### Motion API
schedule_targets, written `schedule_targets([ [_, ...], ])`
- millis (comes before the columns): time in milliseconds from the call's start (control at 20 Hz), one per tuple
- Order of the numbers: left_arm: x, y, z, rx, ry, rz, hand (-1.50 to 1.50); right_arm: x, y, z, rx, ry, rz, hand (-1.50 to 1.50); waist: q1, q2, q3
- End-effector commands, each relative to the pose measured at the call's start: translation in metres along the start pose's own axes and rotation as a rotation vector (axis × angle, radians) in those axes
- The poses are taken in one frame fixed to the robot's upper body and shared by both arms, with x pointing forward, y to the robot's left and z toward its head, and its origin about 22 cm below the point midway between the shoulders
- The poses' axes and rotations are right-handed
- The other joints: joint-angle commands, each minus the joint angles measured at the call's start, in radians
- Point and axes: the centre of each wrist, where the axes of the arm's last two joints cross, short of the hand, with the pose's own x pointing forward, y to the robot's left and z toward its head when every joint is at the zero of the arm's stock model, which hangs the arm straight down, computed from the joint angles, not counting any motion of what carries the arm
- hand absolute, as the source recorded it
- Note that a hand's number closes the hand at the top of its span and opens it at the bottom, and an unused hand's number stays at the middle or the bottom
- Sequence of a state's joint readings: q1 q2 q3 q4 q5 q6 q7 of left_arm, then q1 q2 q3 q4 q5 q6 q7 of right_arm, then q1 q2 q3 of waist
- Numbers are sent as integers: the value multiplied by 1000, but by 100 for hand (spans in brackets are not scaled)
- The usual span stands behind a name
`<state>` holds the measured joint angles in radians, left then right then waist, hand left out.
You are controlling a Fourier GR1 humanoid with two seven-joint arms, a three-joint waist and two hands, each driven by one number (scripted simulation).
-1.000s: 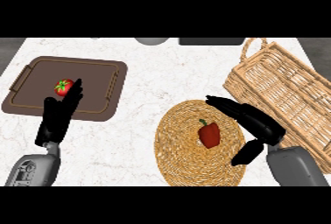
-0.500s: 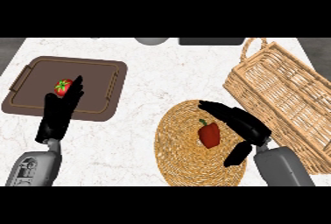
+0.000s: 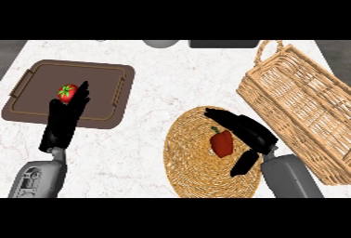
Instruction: Pick the bell pepper from the placemat and place it in the basket
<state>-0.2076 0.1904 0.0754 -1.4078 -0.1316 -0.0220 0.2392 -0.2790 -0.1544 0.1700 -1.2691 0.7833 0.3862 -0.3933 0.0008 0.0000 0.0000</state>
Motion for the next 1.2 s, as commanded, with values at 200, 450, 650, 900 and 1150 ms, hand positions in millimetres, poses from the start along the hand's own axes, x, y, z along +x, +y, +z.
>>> schedule_targets([
  [200,9,2,-17,-14,-7,7,0,-10,0,1,20,-20,37,150,-2,0,0],
  [450,9,-5,0,-12,-3,-1,0,5,23,-10,-44,-84,179,150,-1,0,0],
  [650,-4,-5,5,4,-10,-1,0,-13,15,-2,-61,-88,237,150,1,0,0],
  [900,-2,-1,9,7,2,1,0,33,32,-10,-20,62,445,150,-8,-8,-1],
  [1150,-8,13,-3,32,30,14,0,83,77,6,44,179,637,150,-32,-10,-3],
])
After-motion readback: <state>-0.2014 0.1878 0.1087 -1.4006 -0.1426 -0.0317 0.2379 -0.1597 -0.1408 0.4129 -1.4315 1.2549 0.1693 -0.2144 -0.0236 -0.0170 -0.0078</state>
